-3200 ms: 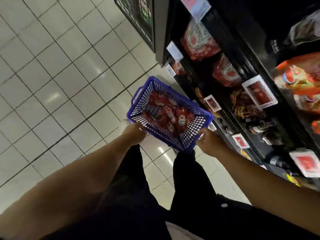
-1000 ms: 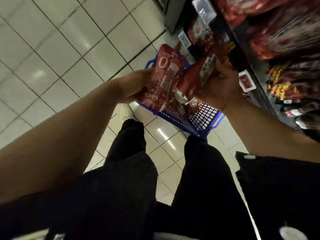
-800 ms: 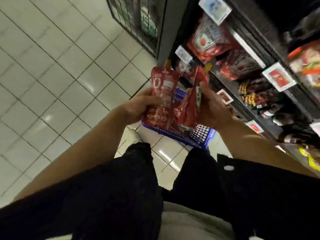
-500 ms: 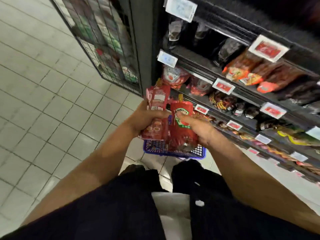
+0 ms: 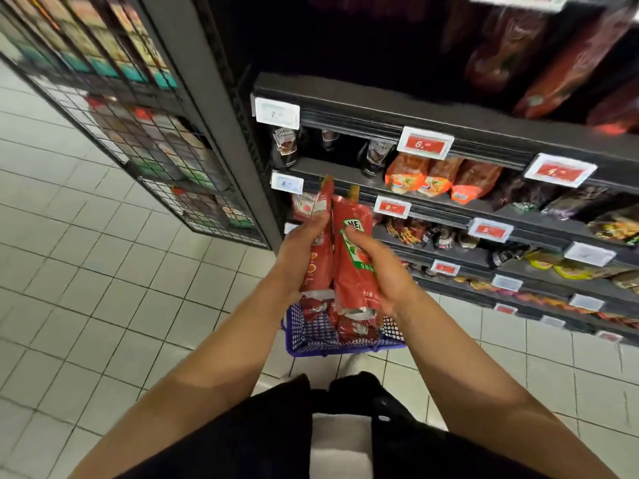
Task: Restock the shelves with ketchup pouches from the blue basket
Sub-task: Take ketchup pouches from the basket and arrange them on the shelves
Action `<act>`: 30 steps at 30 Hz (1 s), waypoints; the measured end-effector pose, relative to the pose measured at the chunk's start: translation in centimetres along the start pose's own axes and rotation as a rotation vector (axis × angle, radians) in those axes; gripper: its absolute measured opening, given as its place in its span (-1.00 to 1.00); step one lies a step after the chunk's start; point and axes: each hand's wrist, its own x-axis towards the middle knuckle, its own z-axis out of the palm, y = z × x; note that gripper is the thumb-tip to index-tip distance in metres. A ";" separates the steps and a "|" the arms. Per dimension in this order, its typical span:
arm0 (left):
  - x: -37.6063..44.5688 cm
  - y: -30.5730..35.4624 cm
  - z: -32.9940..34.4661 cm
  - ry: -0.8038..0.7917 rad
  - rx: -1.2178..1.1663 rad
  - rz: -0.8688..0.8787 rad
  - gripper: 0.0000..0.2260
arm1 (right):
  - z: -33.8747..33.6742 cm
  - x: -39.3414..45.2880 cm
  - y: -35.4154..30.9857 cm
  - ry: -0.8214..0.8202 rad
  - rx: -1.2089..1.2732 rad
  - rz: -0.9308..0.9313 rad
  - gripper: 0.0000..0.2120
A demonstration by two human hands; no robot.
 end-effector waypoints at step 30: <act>6.8 14.2 -5.9 -0.093 0.457 0.253 -0.63 | 6.1 6.8 -10.1 0.308 -0.403 -0.464 -0.78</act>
